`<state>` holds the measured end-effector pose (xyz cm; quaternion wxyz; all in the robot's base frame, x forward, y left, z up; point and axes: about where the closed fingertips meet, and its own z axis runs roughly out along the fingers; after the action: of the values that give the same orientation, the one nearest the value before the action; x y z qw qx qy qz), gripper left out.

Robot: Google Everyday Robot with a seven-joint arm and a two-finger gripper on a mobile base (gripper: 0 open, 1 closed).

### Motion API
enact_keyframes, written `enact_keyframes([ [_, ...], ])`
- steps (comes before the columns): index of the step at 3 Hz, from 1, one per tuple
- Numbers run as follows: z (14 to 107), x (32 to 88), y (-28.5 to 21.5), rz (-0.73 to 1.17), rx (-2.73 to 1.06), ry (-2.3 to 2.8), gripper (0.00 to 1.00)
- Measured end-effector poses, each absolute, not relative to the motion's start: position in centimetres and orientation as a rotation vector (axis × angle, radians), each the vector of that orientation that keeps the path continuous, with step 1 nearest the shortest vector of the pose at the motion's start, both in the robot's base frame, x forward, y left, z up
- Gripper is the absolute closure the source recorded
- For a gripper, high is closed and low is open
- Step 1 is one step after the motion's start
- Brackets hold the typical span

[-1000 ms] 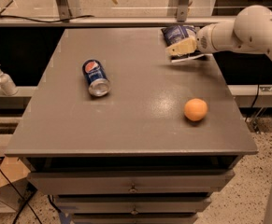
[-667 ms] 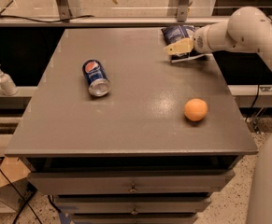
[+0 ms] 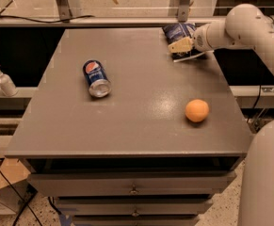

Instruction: Pick blue chip bag

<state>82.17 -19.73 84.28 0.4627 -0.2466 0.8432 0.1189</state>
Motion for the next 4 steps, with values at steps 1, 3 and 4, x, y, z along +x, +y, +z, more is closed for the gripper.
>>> enact_keyframes([
  [1,85.5,81.9,-19.8,0.261,-0.620,2.052,0.64],
  [3,93.2,79.7,-18.2,0.223,-0.733,1.890,1.00],
  [4,98.5,77.7,-16.6,0.218,-0.828,1.767,1.00],
])
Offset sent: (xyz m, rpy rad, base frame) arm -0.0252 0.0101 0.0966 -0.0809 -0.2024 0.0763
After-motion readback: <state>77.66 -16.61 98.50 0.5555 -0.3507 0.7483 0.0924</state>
